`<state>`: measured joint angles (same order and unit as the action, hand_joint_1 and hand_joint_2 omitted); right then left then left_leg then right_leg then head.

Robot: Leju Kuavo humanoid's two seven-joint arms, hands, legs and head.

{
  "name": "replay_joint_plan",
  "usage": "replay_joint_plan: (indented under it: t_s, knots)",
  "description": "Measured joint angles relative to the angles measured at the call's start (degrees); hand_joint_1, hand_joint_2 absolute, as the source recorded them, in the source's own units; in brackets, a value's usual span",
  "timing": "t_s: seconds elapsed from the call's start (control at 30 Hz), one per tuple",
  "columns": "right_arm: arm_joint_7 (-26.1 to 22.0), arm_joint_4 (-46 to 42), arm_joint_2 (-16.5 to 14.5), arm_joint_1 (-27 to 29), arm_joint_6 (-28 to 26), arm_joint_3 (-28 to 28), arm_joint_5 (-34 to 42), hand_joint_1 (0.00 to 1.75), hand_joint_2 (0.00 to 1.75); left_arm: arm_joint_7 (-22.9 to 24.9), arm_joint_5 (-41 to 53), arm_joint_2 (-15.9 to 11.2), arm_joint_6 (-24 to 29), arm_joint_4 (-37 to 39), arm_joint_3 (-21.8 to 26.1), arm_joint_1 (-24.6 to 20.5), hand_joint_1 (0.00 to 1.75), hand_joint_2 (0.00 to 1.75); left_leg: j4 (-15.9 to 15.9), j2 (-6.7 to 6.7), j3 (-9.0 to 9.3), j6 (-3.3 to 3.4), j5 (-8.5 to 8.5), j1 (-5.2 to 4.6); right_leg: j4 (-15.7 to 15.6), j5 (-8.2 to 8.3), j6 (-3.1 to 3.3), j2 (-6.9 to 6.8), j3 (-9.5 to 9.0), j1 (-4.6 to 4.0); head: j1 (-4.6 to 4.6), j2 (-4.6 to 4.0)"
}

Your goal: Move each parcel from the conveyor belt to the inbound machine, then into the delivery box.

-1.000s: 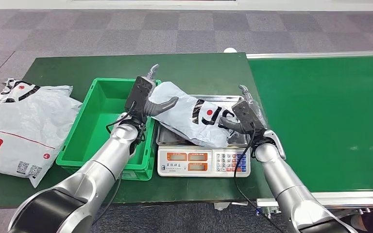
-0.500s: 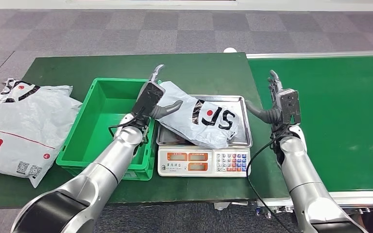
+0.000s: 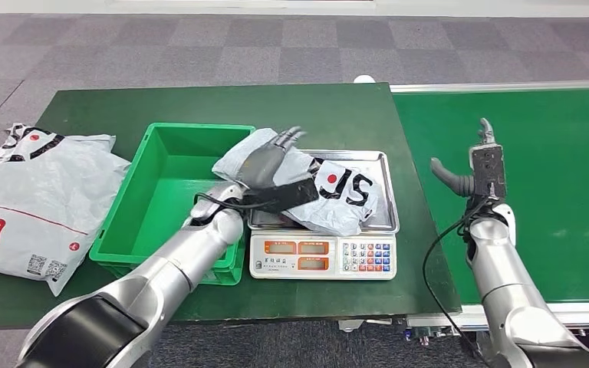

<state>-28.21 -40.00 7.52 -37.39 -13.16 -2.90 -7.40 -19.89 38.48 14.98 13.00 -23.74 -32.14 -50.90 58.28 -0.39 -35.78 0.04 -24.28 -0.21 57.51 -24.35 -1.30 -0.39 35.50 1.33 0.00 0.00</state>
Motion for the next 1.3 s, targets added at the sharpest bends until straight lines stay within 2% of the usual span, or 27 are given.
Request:
replay_joint_plan:
  t_s: [0.17,0.6,0.83,0.97,1.13,1.3]
  knots:
    - [0.02,2.31,1.00,-0.67,-0.39,1.07,-0.63,0.00,1.75,0.49,1.68,-0.18,-0.35,0.82,-3.58,-0.33,0.00,1.75,-0.01,0.05,0.01,0.00,0.00,0.01,0.00,0.00,0.00,0.06,0.03,-0.02,0.00,0.00]
    - [0.04,4.45,1.52,-1.41,-0.41,1.32,-0.68,0.00,1.75,0.49,2.03,-0.31,-0.79,1.73,-5.65,-0.66,0.00,1.75,-0.01,0.04,0.01,0.00,0.00,0.03,0.01,0.00,0.00,0.06,0.03,-0.02,0.00,0.00]
    - [-1.16,4.81,1.56,-0.46,2.32,2.44,-0.05,0.00,1.75,-2.92,9.28,-0.29,-10.58,2.15,-9.20,-1.25,0.00,1.75,-0.01,-0.01,0.01,0.00,0.00,0.03,0.00,0.00,0.00,-0.02,0.00,-0.03,0.00,0.00]
    - [-1.81,4.18,1.49,1.13,3.64,3.04,0.09,0.00,1.75,-3.71,11.15,0.09,-12.95,2.26,-11.09,-1.26,1.75,1.75,-0.01,-0.02,0.00,0.00,0.00,0.02,0.00,-0.01,0.00,-0.02,0.01,-0.02,0.00,0.00]
    - [-0.61,-0.84,0.79,4.03,7.04,3.92,-1.21,0.00,1.75,-3.88,13.10,1.22,-17.49,2.61,-13.29,-1.61,1.75,1.75,-0.01,-0.08,0.00,0.01,-0.01,0.03,0.00,-0.03,-0.02,-0.09,-0.05,-0.03,0.00,0.00]
    - [1.71,-8.60,-1.11,7.45,9.70,4.15,-3.40,0.00,1.75,-3.85,14.23,1.51,-18.28,2.79,-14.66,-2.81,1.75,1.75,-0.02,-0.06,0.03,0.01,0.00,0.04,0.00,-0.03,-0.02,-0.08,-0.05,-0.04,0.00,0.00]
